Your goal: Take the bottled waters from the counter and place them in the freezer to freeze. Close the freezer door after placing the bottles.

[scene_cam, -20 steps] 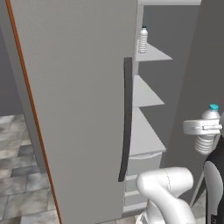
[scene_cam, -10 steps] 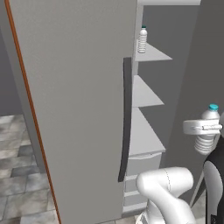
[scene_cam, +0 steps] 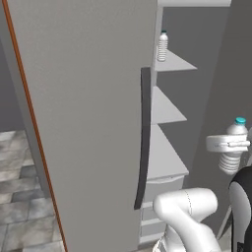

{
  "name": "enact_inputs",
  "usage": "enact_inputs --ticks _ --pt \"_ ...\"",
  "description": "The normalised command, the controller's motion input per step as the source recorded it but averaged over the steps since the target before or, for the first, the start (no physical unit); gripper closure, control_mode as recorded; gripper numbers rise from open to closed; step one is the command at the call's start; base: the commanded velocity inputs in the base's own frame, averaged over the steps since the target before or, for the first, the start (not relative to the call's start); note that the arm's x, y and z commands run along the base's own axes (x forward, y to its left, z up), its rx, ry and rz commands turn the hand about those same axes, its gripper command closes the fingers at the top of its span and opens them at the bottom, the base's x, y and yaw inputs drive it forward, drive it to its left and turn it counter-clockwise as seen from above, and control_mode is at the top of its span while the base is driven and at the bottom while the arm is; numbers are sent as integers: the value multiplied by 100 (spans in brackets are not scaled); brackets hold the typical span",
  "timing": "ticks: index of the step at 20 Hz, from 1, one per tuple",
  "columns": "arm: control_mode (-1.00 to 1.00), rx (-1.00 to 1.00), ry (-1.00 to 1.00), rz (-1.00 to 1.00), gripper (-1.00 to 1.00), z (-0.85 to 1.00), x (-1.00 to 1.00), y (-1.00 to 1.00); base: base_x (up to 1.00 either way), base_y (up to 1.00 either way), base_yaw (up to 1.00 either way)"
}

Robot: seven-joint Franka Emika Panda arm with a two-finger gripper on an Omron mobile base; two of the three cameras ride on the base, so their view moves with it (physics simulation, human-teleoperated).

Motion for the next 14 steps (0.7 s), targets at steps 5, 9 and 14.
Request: enact_inputs --ticks 5,9,14 --pt "100 0 0 0 100 0 0 0 47 -2 0" --pt "100 0 0 0 100 0 0 0 38 -3 0" --pt "100 0 0 0 100 0 0 0 36 -8 0"
